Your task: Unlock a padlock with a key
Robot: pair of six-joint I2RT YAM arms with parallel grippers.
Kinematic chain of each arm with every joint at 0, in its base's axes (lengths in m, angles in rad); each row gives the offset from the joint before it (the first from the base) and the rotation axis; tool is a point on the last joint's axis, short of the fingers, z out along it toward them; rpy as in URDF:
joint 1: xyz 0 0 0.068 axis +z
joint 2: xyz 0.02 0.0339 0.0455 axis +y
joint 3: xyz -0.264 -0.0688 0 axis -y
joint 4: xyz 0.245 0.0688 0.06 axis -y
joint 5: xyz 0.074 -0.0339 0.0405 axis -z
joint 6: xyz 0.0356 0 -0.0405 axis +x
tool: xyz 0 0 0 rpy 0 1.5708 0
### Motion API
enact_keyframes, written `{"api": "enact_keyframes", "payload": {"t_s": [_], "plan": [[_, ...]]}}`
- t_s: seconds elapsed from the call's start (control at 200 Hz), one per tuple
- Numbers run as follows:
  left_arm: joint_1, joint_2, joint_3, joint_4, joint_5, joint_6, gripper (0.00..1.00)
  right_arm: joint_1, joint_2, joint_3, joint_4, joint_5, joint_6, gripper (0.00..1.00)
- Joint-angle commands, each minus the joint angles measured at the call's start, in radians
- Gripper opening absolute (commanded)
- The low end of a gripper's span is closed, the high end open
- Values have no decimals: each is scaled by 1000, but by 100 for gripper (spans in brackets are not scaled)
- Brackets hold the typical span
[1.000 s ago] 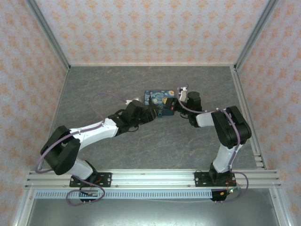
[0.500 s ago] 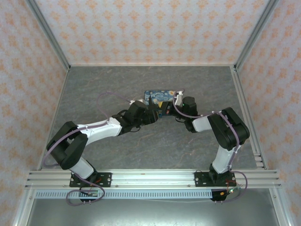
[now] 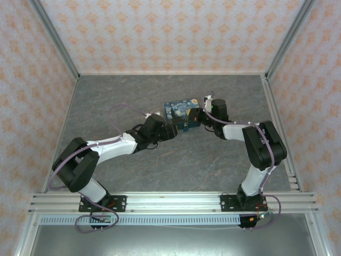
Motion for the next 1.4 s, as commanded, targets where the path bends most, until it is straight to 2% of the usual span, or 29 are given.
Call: {"api": "enact_keyframes", "payload": {"t_s": [0.0,0.33,0.681,1.081,1.391], "plan": [[9,-38,-15,7,-2,25,75,-14,32,32,-32,-40,-33,0],[14,-49,-20,4,-6,22,75,-36,43,138,-103,-60,-70,0],[30,-64,-11,-2,-6,22,76,-52,113,198,-222,-27,-148,0],[50,-91,-22,-18,-10,25,77,-45,63,15,-220,-32,-104,0],[53,-91,-43,38,35,31,77,25,-10,-144,-64,-1,37,0]]}}
